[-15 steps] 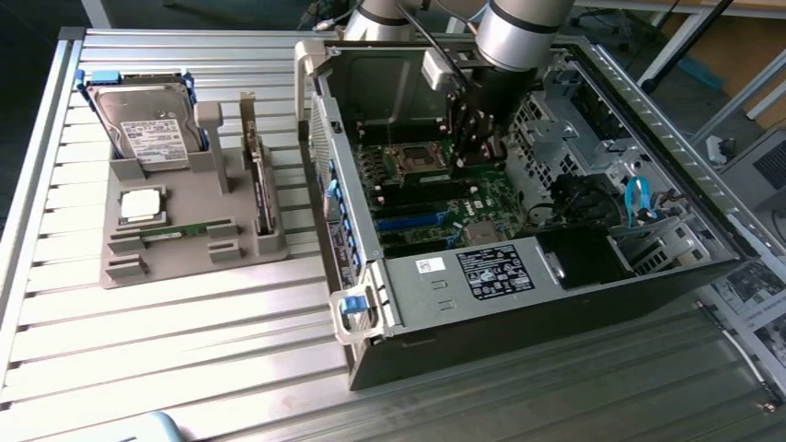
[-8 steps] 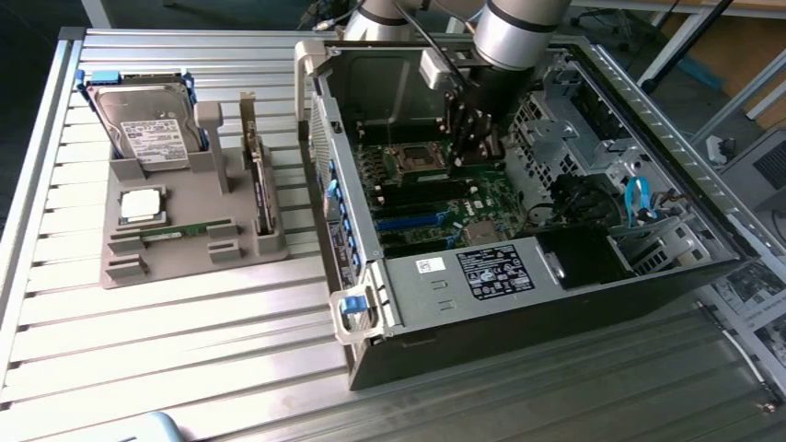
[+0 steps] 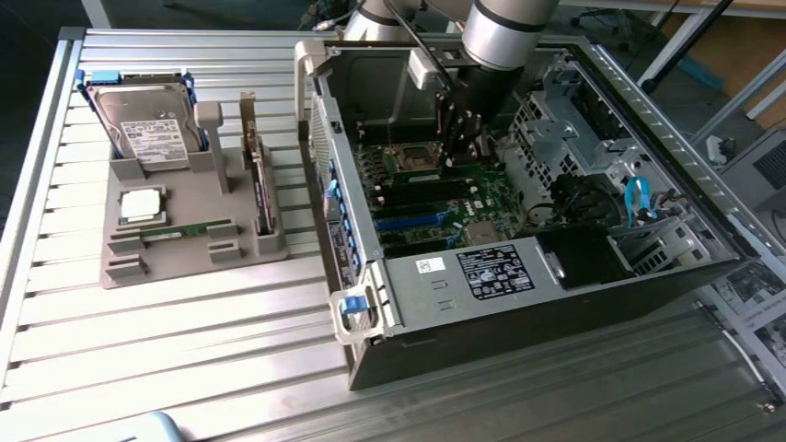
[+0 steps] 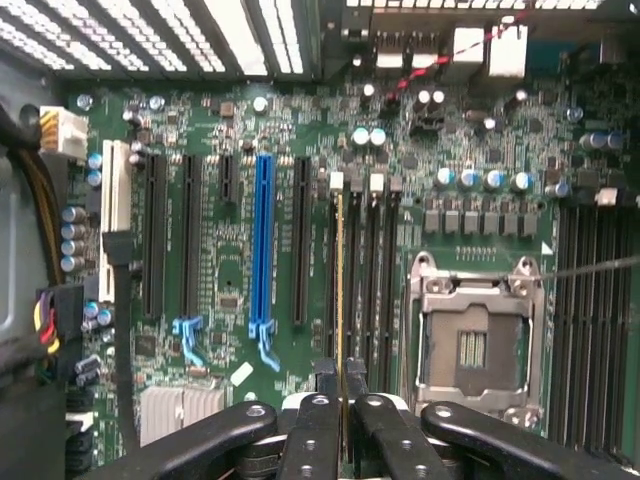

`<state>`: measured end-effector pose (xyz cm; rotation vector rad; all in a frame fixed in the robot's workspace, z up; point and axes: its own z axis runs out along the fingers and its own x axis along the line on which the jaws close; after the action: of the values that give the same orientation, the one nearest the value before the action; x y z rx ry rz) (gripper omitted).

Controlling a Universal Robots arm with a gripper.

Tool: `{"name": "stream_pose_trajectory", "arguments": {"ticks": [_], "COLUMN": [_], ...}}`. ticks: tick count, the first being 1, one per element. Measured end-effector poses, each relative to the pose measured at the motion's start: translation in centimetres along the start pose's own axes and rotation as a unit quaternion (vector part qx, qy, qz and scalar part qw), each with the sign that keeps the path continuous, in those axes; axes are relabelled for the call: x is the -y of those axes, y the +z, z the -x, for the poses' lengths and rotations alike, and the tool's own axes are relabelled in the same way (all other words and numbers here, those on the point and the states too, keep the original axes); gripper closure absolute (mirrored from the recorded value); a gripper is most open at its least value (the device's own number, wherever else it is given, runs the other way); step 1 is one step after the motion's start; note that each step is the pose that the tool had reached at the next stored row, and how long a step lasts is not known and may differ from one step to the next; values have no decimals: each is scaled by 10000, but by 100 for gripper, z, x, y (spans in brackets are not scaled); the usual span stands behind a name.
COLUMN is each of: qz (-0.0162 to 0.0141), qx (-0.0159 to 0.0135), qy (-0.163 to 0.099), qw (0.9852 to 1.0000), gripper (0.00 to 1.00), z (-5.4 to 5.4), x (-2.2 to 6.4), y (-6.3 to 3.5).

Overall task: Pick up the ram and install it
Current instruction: 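Insert the ram into the slot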

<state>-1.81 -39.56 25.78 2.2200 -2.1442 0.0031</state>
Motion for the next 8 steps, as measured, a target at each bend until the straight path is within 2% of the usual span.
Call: {"name": "stream_pose_trajectory", "arguments": {"ticks": [3, 8], "qz": [0, 0], "qx": [1, 0], "qy": [0, 1], "qw": [10000, 10000], "gripper": [87, 87], "z": [6, 28], "x": [-38, -37], "y": [6, 30]}}
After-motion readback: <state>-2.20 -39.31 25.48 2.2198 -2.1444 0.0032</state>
